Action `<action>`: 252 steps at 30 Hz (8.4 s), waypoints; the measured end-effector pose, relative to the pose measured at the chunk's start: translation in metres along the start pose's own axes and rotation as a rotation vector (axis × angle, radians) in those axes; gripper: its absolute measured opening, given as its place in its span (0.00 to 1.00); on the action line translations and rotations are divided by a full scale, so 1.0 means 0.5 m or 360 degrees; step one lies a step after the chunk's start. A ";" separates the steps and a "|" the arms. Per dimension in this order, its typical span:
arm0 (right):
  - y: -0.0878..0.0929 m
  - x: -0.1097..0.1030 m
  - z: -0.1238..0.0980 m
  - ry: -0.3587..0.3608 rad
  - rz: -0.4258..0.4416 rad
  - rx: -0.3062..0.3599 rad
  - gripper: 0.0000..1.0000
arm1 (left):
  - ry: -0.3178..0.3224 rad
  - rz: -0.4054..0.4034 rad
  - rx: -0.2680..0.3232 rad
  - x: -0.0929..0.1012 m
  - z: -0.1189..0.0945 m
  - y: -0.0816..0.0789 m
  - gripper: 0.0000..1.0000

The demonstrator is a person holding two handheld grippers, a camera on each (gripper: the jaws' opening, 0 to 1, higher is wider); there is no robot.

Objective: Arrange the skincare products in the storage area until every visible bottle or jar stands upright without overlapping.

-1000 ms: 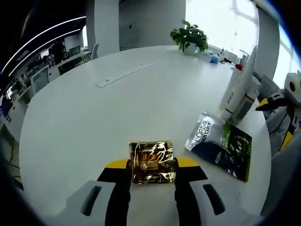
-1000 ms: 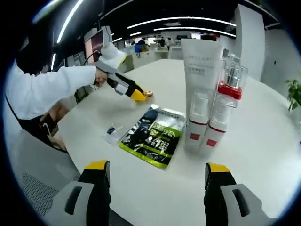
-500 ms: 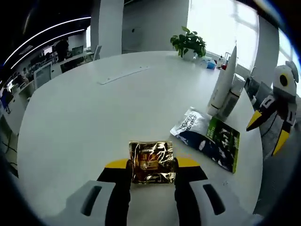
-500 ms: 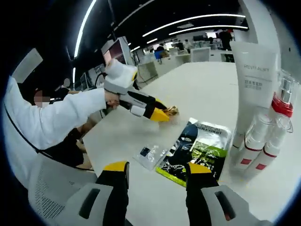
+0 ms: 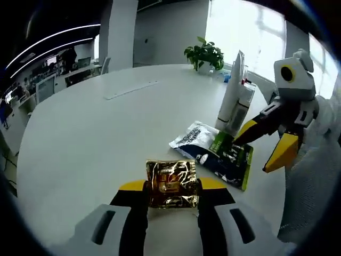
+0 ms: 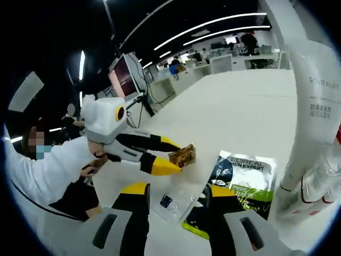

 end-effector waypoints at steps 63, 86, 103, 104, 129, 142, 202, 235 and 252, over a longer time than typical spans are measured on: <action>0.016 0.038 -0.037 -0.0083 0.0567 0.0270 0.00 | 0.0115 0.0616 0.0287 0.129 -0.061 -0.039 0.19; 0.002 0.033 -0.039 -0.0063 0.0474 0.0241 0.00 | 0.0101 0.0580 -0.0093 0.044 0.013 -0.003 0.43; 0.002 0.016 -0.031 -0.0076 0.0392 0.0177 0.05 | 0.0199 0.0651 -0.0270 0.039 0.064 -0.007 0.49; 0.001 0.016 -0.031 -0.0077 0.0394 0.0179 0.05 | 0.0200 0.0668 -0.0286 0.041 0.063 -0.005 0.49; -0.007 0.015 -0.030 -0.0087 0.0387 0.0184 0.12 | 0.0307 0.0706 -0.0461 0.048 0.082 -0.001 0.39; -0.010 0.015 -0.031 -0.0087 0.0394 0.0198 0.12 | 0.0296 0.0679 -0.0454 0.046 0.076 -0.004 0.34; -0.006 0.011 -0.025 -0.0104 0.0397 0.0170 0.13 | 0.0451 0.0939 -0.0554 0.080 0.074 0.010 0.34; 0.055 0.030 -0.003 0.0057 0.0074 -0.0110 0.15 | 0.0383 0.0636 -0.0355 0.083 0.037 0.010 0.17; 0.094 0.018 0.013 0.0015 -0.0054 -0.0267 0.16 | 0.0343 0.0683 -0.0236 0.059 0.047 0.023 0.10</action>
Point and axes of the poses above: the point that each gripper's makers call its tool centre point, and the gripper's own axes: z roughly forward along the fingers, x roughly to its right, y roughly out of its underside, the point moved 3 cm from there along -z, roughly backward along the fingers, and after that the axes turned 9 degrees about -y, right-handed, at the moved point
